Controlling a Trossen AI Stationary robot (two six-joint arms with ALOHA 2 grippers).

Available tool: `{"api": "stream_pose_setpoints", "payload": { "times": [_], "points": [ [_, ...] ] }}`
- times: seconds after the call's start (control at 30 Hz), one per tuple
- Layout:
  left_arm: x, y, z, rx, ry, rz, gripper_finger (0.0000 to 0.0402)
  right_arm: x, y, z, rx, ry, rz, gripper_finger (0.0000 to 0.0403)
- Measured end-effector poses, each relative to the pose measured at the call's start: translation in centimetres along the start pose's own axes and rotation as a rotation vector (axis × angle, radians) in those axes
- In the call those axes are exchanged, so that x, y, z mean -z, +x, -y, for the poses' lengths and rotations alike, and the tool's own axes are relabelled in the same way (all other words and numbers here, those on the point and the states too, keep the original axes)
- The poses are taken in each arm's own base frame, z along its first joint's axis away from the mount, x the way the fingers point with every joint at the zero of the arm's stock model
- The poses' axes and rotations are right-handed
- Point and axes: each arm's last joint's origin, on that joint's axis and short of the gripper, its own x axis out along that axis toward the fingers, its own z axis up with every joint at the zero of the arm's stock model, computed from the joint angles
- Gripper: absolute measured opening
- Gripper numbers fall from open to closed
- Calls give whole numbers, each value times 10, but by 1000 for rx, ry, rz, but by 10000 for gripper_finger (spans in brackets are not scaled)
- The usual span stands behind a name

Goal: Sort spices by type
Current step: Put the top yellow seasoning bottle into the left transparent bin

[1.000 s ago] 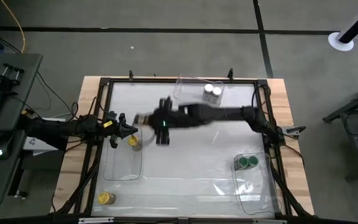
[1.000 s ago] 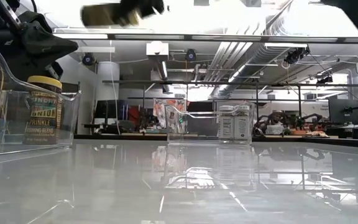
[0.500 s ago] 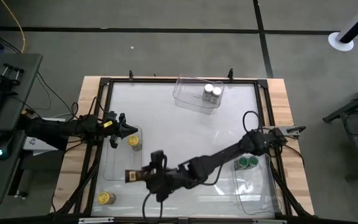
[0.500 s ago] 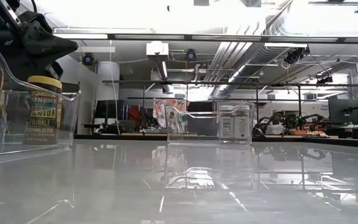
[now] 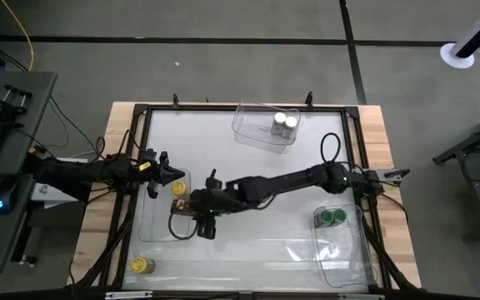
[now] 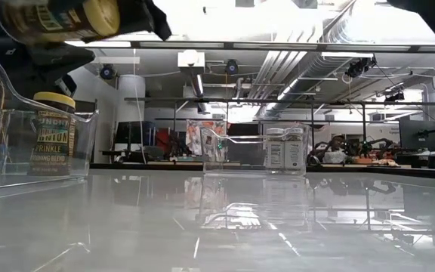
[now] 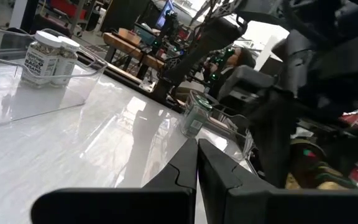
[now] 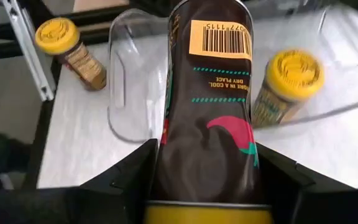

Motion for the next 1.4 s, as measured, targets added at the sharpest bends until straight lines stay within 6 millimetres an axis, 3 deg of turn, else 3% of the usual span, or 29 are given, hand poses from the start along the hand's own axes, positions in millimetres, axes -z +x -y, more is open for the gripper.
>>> {"api": "stream_pose_setpoints", "payload": {
  "times": [0.3, 0.6, 1.4],
  "points": [
    [0, 0, 0, 0, 0, 0, 1, 7, 15, 25, -5, 88, -110, 207],
    [0, 0, 0, -1, 0, -2, 1, 15, 34, 33, -18, 100, -144, 207],
    [0, 0, 0, -2, 0, -4, 1, 24, 31, 41, 47, 178, -245, 207]
  ]
}}
